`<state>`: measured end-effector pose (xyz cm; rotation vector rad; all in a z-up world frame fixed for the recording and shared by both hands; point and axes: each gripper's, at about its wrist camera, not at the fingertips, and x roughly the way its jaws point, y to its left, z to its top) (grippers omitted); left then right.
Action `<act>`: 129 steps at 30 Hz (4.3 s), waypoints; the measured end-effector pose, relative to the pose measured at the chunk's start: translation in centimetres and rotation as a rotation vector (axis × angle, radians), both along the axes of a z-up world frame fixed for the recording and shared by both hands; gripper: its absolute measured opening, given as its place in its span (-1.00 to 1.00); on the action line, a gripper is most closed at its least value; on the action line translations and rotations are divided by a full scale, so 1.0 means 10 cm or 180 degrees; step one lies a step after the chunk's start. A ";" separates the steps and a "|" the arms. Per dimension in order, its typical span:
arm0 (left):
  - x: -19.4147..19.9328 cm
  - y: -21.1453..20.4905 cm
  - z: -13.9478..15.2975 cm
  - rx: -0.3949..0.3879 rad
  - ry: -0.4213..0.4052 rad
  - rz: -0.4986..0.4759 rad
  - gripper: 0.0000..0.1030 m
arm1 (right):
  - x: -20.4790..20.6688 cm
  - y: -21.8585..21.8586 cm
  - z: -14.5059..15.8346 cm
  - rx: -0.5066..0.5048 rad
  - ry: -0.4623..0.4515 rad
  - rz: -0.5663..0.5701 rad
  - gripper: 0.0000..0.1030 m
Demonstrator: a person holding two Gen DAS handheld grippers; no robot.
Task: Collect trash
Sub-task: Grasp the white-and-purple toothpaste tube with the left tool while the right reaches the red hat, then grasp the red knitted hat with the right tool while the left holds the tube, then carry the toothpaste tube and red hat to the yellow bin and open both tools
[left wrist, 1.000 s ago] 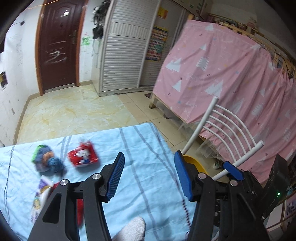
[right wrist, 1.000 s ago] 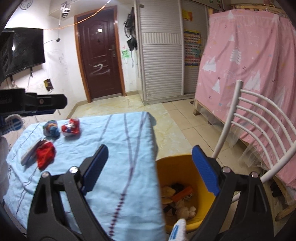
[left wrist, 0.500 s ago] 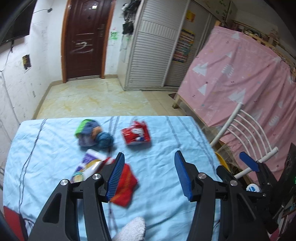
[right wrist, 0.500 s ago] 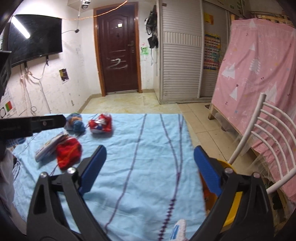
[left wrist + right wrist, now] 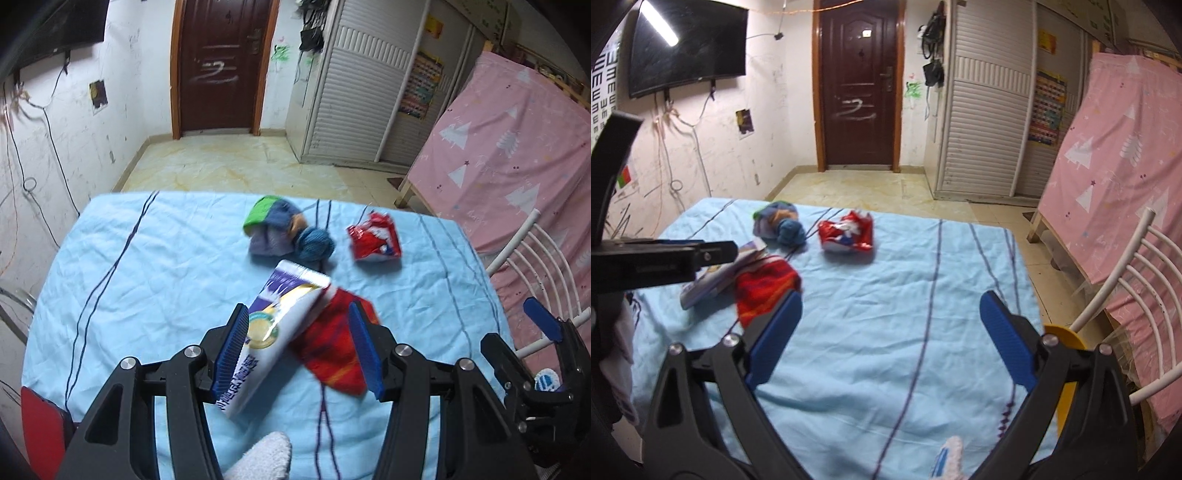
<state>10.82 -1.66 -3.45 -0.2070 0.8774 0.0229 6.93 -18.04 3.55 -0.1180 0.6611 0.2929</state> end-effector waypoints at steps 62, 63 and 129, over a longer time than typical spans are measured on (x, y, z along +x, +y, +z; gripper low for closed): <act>-0.33 0.48 0.04 -0.0164 -0.0196 0.0188 -0.77 | 0.30 0.87 -0.14 0.0025 0.0417 0.0590 -0.59; -0.33 0.44 0.07 -0.0148 -0.0209 0.0172 -0.77 | 0.29 0.80 -0.10 0.0059 0.0381 0.0553 -0.59; 0.58 -3.61 0.03 0.0692 -0.0104 -0.1764 -0.76 | 0.47 -2.55 -0.96 0.0724 0.0183 -0.1193 0.18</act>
